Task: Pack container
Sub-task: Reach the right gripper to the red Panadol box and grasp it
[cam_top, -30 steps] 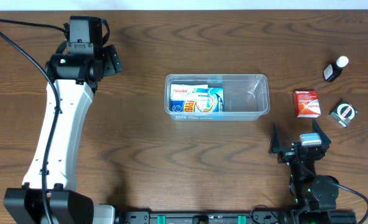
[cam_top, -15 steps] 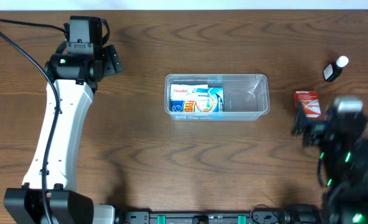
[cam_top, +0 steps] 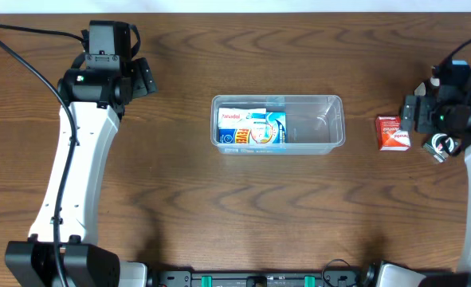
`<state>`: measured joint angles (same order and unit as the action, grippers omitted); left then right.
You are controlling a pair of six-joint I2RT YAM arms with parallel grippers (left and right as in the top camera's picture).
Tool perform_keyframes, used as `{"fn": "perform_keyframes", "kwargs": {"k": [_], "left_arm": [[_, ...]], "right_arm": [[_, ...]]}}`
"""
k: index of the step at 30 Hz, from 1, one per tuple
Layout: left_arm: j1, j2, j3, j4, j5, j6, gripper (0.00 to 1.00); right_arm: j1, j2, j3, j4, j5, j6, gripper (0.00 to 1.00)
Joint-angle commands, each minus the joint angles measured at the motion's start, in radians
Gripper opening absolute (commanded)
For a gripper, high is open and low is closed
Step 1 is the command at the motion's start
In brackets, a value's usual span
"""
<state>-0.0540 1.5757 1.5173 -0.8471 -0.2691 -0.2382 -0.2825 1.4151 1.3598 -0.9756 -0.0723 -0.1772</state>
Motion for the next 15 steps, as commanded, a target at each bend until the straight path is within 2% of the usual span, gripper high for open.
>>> {"fn": "perform_keyframes", "kwargs": {"k": [1,4,15], "left_arm": [[0.003,-0.001,0.01,-0.002,-0.013,0.0,0.98],[0.003,-0.001,0.01,-0.002,-0.013,0.0,0.98],[0.003,-0.001,0.01,-0.002,-0.013,0.0,0.98]], "right_arm": [[-0.007,0.037,0.029,0.007,-0.029,-0.02,0.99],[-0.011,0.083,0.027,-0.008,0.011,-0.08,0.99],[-0.027,0.303,0.026,-0.013,0.023,-0.086,0.99]]}}
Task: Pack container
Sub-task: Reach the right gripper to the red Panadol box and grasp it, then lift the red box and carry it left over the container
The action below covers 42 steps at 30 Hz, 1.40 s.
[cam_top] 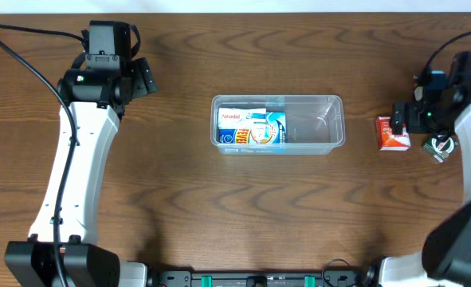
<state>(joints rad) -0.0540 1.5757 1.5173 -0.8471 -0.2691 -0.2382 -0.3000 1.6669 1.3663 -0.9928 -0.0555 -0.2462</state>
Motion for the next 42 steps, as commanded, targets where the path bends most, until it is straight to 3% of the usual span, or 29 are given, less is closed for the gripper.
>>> {"fn": "perform_keyframes", "kwargs": {"k": [1,21,25,28,38,42], "left_arm": [[0.003,-0.001,0.01,-0.002,-0.013,0.0,0.98],[0.003,-0.001,0.01,-0.002,-0.013,0.0,0.98],[0.003,-0.001,0.01,-0.002,-0.013,0.0,0.98],[0.003,-0.001,0.01,-0.002,-0.013,0.0,0.98],[0.003,-0.001,0.01,-0.002,-0.013,0.0,0.98],[0.003,-0.001,0.01,-0.002,-0.013,0.0,0.98]], "right_arm": [[-0.009,0.073,0.019,0.011,0.006,-0.017,0.99],[-0.006,0.348,0.019,0.16,-0.024,-0.017,0.99],[-0.006,0.349,0.019,0.163,-0.024,-0.016,0.89],[-0.006,0.351,0.015,0.164,-0.024,-0.016,0.89],[0.006,0.351,0.011,0.163,-0.032,-0.011,0.73],[0.01,0.351,0.011,0.164,-0.031,0.006,0.72]]}}
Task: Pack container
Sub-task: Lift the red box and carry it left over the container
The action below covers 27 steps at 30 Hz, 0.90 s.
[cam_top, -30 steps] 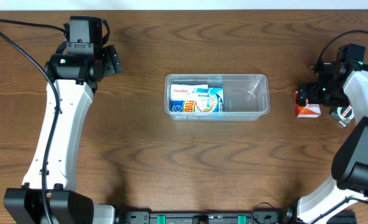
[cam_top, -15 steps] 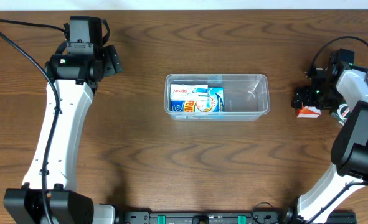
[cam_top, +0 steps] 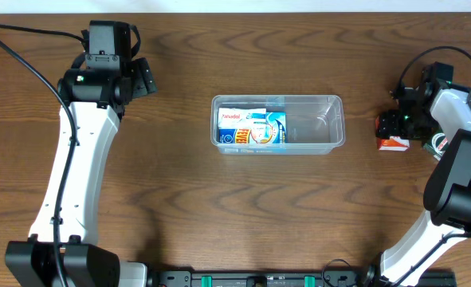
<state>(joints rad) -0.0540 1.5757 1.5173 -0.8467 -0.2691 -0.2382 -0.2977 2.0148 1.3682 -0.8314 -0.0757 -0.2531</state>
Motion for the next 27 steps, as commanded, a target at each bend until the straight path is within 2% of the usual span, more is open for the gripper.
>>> {"fn": "perform_keyframes", "kwargs": {"k": [1,7,16,22,27], "left_arm": [[0.003,-0.001,0.01,-0.002,-0.013,0.0,0.98],[0.003,-0.001,0.01,-0.002,-0.013,0.0,0.98],[0.003,-0.001,0.01,-0.002,-0.013,0.0,0.98],[0.003,-0.001,0.01,-0.002,-0.013,0.0,0.98],[0.003,-0.001,0.01,-0.002,-0.013,0.0,0.98]], "right_arm": [[0.007,0.003,0.009,0.002,-0.011,0.014,0.72],[0.011,-0.024,0.056,-0.029,-0.011,0.087,0.68],[0.05,-0.177,0.266,-0.215,-0.012,0.167,0.66],[0.183,-0.32,0.307,-0.236,-0.011,0.257,0.66],[0.353,-0.372,0.307,-0.216,-0.011,0.398,0.65]]}}
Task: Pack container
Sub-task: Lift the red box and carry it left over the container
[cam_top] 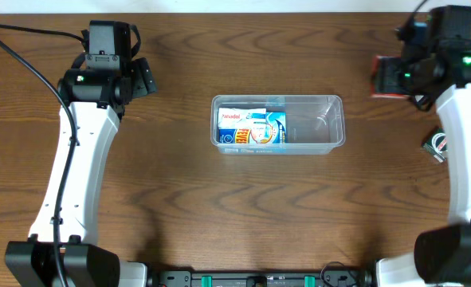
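The clear plastic container (331, 127) lies mid-table. A blue and white medicine box (251, 127) fills its left half, and the right half is bare. My right gripper (388, 76) is shut on a small red box (376, 81) and holds it off the table, up and to the right of the container's right end. At the far left, my left gripper (143, 78) holds nothing. The overhead view does not show how its jaws stand.
A small white and green item (437, 146) lies on the table near the right edge, below the right arm. The left arm (76, 159) stretches along the left side. The table's far edge (235, 11) runs close behind both grippers.
My right gripper was down on the red box where it lay right of the container. It now holds the box raised and further back. The left arm has not moved.
The red box lay on the table right of the container, with my right gripper just to its right. The gripper then stood closer to the box, then over it. Now the box is in the gripper, off the table. The left arm and the container stayed put.
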`<state>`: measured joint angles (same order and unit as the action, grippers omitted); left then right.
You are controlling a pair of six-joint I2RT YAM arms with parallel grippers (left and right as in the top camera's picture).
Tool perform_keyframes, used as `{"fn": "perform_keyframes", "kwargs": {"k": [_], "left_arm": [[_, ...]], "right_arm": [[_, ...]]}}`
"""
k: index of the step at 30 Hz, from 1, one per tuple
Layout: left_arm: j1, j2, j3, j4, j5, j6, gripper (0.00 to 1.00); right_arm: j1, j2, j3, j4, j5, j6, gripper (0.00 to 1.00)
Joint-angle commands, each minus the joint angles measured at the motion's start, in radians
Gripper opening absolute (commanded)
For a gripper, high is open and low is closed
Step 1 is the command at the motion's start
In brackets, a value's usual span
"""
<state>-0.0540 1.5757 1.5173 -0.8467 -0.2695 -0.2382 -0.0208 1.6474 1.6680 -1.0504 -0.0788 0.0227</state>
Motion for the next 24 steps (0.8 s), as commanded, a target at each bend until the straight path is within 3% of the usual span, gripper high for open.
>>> {"fn": "perform_keyframes", "kwargs": {"k": [1,10,24], "left_arm": [[0.003,-0.001,0.01,-0.002,-0.013,0.0,0.98],[0.003,-0.001,0.01,-0.002,-0.013,0.0,0.98],[0.003,-0.001,0.01,-0.002,-0.013,0.0,0.98]], "right_arm": [[0.115,-0.003,0.006,0.009,-0.008,0.149,0.66],[0.377,0.106,0.003,0.045,0.088,0.263,0.67],[0.437,0.258,-0.005,-0.04,0.098,0.299,0.66]]}}
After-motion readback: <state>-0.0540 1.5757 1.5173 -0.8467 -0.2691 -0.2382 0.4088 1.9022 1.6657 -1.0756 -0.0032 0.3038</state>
